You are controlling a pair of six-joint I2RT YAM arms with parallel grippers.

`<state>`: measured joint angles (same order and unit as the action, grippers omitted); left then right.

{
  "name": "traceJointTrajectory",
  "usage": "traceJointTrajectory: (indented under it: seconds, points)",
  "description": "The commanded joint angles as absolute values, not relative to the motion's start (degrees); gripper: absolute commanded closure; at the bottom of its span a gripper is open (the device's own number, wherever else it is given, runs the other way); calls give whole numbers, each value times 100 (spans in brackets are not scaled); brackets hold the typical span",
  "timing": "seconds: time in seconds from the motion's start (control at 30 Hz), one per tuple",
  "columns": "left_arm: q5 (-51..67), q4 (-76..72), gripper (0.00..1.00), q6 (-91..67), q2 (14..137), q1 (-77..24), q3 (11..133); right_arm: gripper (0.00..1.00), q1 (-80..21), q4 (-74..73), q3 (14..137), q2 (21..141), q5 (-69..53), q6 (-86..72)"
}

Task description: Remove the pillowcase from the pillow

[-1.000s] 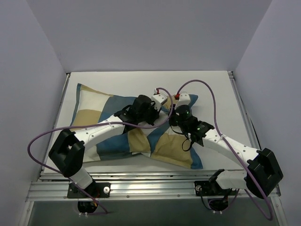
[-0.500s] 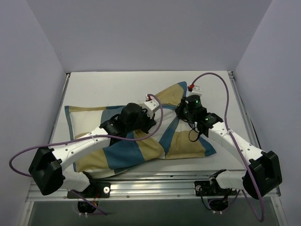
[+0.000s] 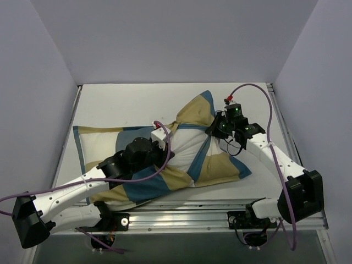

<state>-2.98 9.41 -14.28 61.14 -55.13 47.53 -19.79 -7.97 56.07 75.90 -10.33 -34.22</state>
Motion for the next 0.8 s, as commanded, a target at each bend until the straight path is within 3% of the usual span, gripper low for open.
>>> traceJointTrajectory:
  seconds: [0.0, 0.27, 0.4, 0.63, 0.73, 0.77]
  points:
    - [220, 2794, 98, -2047, 5362, -5792, 4553, 100, -880, -97, 5994, 7910, 1354, -3138]
    - [-176, 3050, 98, -2233, 5326, -5792, 4517, 100, -457, -53, 6346, 8129, 889, -3130]
    - [-263, 2700, 98, -2040, 5475, -5792, 4588, 100, -886, 849, 5550, 8279, -288, -2909]
    - [-571, 2154, 98, -1574, 6336, -5783, 5219, 100, -1696, 2267, 4019, 8516, -1125, -3357]
    - [-747, 2118, 81, -1433, 6766, -5731, 5684, 100, -1819, 2276, 3868, 8491, -985, -3209]
    - [-791, 2083, 61, -1398, 6846, -5713, 5791, 100, -1854, 2268, 3841, 8447, -967, -3165]
